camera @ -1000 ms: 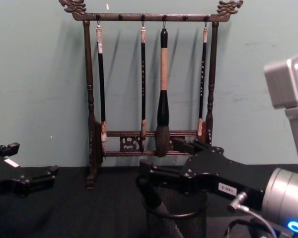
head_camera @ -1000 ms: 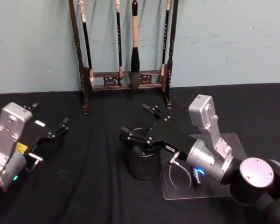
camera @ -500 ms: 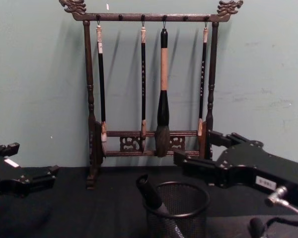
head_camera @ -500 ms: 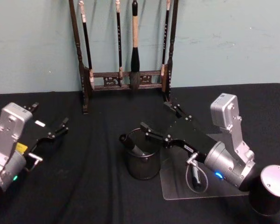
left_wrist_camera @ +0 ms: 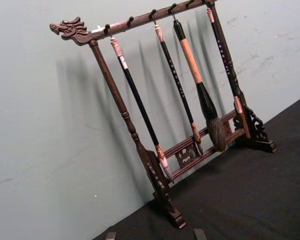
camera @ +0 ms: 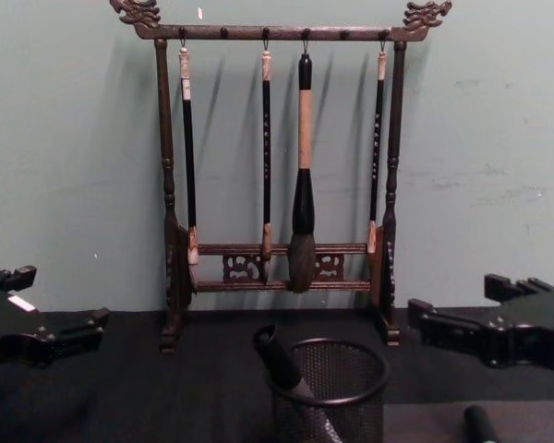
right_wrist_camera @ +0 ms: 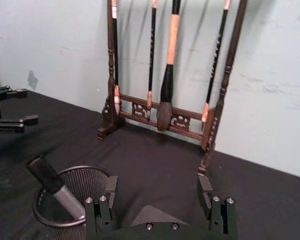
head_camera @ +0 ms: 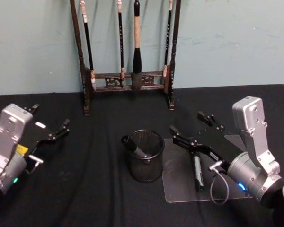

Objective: Pick up the water-based marker from the table and place it into the pen holder.

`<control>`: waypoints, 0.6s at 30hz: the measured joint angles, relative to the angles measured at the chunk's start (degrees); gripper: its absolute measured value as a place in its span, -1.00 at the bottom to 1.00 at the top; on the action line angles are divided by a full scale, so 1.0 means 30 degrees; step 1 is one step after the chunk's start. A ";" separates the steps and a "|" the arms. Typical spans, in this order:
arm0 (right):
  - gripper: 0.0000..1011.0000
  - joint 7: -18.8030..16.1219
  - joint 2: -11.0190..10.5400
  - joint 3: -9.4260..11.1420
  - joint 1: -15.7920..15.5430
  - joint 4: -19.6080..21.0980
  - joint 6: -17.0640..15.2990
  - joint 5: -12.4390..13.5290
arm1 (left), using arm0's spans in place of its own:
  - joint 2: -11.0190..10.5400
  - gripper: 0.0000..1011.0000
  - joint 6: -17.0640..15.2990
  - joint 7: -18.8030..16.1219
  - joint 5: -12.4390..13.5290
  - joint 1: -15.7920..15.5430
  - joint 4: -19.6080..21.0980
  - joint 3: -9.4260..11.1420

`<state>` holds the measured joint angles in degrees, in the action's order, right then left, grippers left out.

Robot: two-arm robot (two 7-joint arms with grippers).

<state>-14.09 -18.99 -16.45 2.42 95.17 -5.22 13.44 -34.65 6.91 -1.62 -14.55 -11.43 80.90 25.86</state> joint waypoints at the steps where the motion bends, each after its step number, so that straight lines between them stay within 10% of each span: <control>1: 0.98 0.0129 0.0041 0.0233 -0.0272 0.0231 -0.0386 -0.0009 | 0.0000 1.00 0.0000 0.0000 0.0000 0.0001 0.0000 0.0001; 18: 0.98 0.1175 0.0710 0.0917 -0.1476 0.0914 -0.2748 -0.1496 | 0.0000 1.00 -0.0001 0.0000 0.0000 0.0000 0.0000 0.0001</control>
<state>-10.57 -16.86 -13.70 -2.01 97.91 -13.46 8.95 -34.65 6.91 -1.62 -14.55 -11.43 80.90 25.86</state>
